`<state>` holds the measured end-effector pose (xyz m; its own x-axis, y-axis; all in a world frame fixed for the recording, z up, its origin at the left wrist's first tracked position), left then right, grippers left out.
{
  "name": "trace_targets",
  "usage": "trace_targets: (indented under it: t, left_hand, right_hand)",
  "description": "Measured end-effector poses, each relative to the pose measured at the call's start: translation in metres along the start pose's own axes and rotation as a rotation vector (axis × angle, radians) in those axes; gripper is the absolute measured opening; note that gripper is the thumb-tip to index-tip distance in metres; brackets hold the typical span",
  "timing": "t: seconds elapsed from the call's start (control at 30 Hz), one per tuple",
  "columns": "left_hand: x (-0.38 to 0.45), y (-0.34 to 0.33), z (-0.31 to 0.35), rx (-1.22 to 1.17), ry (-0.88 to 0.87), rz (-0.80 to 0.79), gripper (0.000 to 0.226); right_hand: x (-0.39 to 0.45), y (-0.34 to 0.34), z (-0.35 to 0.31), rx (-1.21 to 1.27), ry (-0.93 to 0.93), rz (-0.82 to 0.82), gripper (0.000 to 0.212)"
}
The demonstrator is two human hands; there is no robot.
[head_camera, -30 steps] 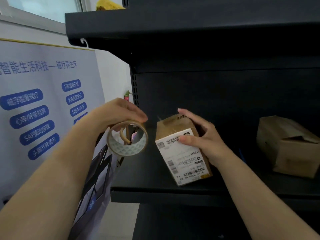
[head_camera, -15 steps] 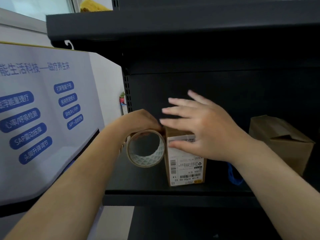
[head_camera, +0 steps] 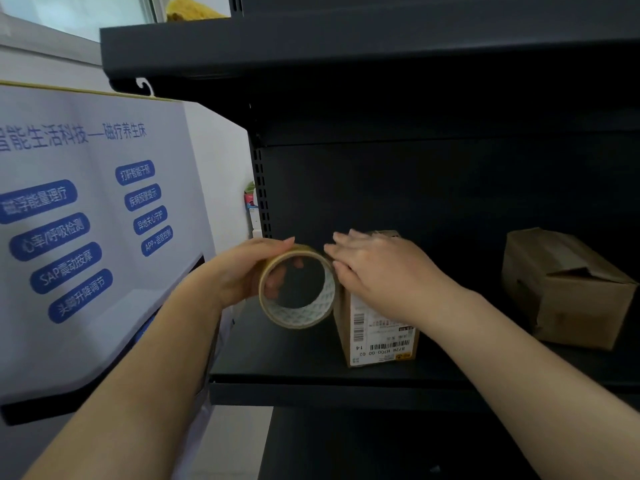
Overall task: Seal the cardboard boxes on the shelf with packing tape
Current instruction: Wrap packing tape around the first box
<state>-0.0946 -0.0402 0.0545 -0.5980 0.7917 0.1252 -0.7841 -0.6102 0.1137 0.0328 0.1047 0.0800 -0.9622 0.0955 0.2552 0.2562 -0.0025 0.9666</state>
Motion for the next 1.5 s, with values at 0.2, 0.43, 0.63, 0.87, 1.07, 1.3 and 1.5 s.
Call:
trace_targets:
  t: [0.2,0.43,0.63,0.87,1.07,1.3,1.5]
  left_hand:
    - [0.005,-0.007,0.012,0.357,0.094,0.201,0.032]
    - [-0.006,0.008,0.013,-0.048,-0.126,-0.043,0.029]
    - [-0.004,-0.008,0.021,0.290,0.054,0.158,0.025]
    - [-0.012,-0.016,-0.001,0.366,0.147,0.205,0.029]
    - [0.002,-0.024,0.018,0.457,0.106,0.194,0.024]
    - [0.010,-0.036,0.003,0.837,0.122,0.105,0.033]
    - [0.005,-0.033,0.006,0.857,0.161,0.114,0.038]
  right_hand:
    - [0.003,-0.001,0.006,0.092,-0.056,0.049,0.041]
    - [-0.003,0.001,0.025,0.254,-0.112,0.124,0.039]
    - [-0.004,0.001,0.032,0.260,-0.138,0.139,0.036]
    - [-0.008,-0.006,0.055,0.418,-0.232,0.275,0.031]
    - [-0.016,-0.016,0.079,0.691,-0.310,0.427,0.025]
    - [-0.044,-0.074,0.104,1.012,-0.668,0.281,0.029]
    - [-0.038,-0.032,0.099,0.980,-0.440,0.312,0.036]
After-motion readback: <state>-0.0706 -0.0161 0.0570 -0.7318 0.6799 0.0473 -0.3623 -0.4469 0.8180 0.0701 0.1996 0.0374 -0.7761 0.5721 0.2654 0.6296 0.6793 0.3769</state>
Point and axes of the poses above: each hand's wrist, its own x-axis towards the middle knuckle, its own y-axis out of the back of the hand, z = x × y, the point moved 2 cm from there along x, towards the middle knuckle, and after that the axes turned 12 degrees about -y, right-handed, at the moved point
